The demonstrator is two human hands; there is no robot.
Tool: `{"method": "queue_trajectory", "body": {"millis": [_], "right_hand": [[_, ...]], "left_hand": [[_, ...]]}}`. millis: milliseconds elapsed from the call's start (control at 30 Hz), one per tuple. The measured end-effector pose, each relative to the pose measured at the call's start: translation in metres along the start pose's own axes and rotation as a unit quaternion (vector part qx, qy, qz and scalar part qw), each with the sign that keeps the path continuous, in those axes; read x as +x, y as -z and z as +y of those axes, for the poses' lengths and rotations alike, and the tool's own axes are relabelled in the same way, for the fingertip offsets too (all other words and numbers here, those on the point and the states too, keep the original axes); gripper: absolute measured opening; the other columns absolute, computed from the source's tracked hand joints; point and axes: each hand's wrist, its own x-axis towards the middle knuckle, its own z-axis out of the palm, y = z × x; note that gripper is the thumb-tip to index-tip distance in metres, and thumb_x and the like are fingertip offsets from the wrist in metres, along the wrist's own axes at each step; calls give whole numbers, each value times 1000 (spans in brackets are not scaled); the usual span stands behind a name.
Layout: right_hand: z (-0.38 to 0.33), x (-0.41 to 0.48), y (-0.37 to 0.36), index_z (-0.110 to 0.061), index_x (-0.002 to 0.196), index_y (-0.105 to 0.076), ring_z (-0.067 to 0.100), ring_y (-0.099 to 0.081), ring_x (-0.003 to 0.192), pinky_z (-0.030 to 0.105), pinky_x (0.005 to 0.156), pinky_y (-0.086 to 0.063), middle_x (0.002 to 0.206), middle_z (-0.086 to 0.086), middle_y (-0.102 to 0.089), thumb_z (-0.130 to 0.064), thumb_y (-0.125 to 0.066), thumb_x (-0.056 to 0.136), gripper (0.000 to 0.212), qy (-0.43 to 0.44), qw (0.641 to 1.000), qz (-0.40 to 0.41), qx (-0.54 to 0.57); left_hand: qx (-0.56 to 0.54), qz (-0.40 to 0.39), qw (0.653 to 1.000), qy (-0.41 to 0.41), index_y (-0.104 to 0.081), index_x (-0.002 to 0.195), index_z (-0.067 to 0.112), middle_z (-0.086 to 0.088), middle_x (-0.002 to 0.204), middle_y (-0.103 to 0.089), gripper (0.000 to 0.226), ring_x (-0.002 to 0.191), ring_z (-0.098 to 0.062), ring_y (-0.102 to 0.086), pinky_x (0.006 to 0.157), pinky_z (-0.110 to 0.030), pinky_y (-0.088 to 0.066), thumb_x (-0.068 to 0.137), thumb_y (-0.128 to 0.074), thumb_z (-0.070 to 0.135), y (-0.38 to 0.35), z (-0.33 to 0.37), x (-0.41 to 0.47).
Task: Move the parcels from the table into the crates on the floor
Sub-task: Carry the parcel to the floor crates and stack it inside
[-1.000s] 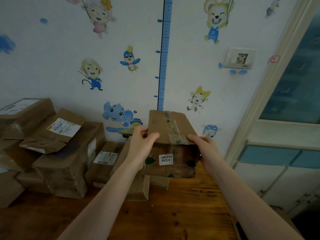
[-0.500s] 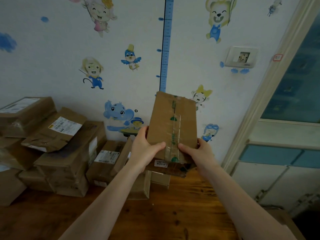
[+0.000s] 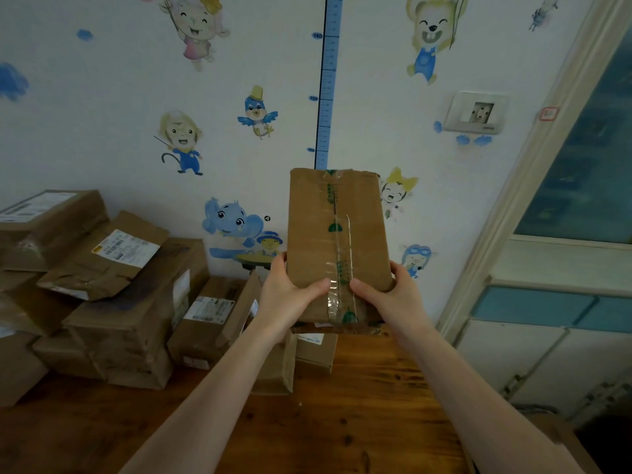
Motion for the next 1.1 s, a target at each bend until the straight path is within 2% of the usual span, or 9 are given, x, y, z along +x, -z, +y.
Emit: {"method": "queue_trajectory", "body": {"millis": [100, 200, 333, 500, 600, 700, 867, 1033, 1100], "right_hand": [[-2, 1, 2, -15, 135, -38, 17, -59, 104, 29, 80, -55, 112, -3, -57, -27, -79, 73, 75, -8, 1000, -21, 3], [-2, 3, 0, -14, 131, -42, 20, -60, 104, 39, 88, -54, 115, 1, -59, -35, -77, 74, 70, -32, 999, -24, 8], [3, 2, -2, -11, 128, -49, 22, -63, 102, 47, 90, -53, 114, 5, -64, -31, -75, 77, 60, -34, 999, -11, 8], [0, 0, -1, -15, 128, -46, 20, -62, 103, 42, 91, -53, 116, 3, -62, -30, -77, 75, 64, -14, 999, -34, -5], [-3, 0, -2, -16, 134, -41, 21, -59, 109, 43, 95, -51, 121, 2, -59, -38, -75, 75, 72, -19, 999, -29, 3], [-3, 0, -2, -16, 130, -46, 20, -60, 108, 42, 96, -50, 120, 2, -62, -37, -72, 79, 61, 5, 999, -26, -20], [-5, -2, 0, -16, 128, -48, 17, -61, 102, 38, 92, -52, 114, -1, -62, -36, -72, 79, 57, -1, 999, -36, -14], [-14, 1, 0, -24, 122, -44, 11, -59, 97, 25, 78, -51, 105, -9, -59, -37, -71, 79, 53, 1, 999, -31, 26], [-15, 2, 1, -21, 123, -48, 13, -61, 99, 30, 83, -52, 109, -5, -62, -34, -72, 78, 52, 3, 999, -25, 33]], "left_hand": [[-22, -13, 999, 24, -44, 132, 18, 4, 117, -58, 72, 105, -11, -56, 83, -25, -47, 72, -81, 32, 4, 3, 3], [-4, 6, 1000, -5, -47, 122, 20, 8, 105, -58, 59, 97, -8, -56, 75, -20, -46, 73, -80, 24, 4, 4, 1], [49, 8, 998, -35, -43, 129, 16, 7, 112, -56, 71, 103, -10, -54, 86, -25, -44, 70, -82, 26, 7, 5, 1], [0, -19, 1000, 1, -44, 130, 23, 10, 112, -57, 65, 102, -8, -54, 84, -26, -42, 75, -76, 35, 15, 15, 5], [15, -6, 999, -28, -49, 120, 26, 15, 102, -59, 51, 102, -8, -56, 81, -22, -43, 77, -76, 28, 13, 12, 3], [55, 2, 997, -59, -47, 127, 20, 11, 105, -58, 60, 100, -8, -55, 77, -19, -42, 76, -77, 28, 13, 10, 3], [70, -20, 996, -43, -47, 128, 20, 11, 107, -60, 64, 97, -5, -57, 79, -22, -47, 76, -75, 41, 20, 17, 9], [52, 12, 997, -55, -50, 121, 18, 4, 109, -62, 57, 102, -14, -60, 91, -38, -51, 74, -79, 31, 16, 17, 7], [53, 7, 997, -51, -48, 124, 18, 6, 109, -61, 62, 101, -13, -60, 92, -38, -51, 72, -80, 33, 14, 16, 7]]}}
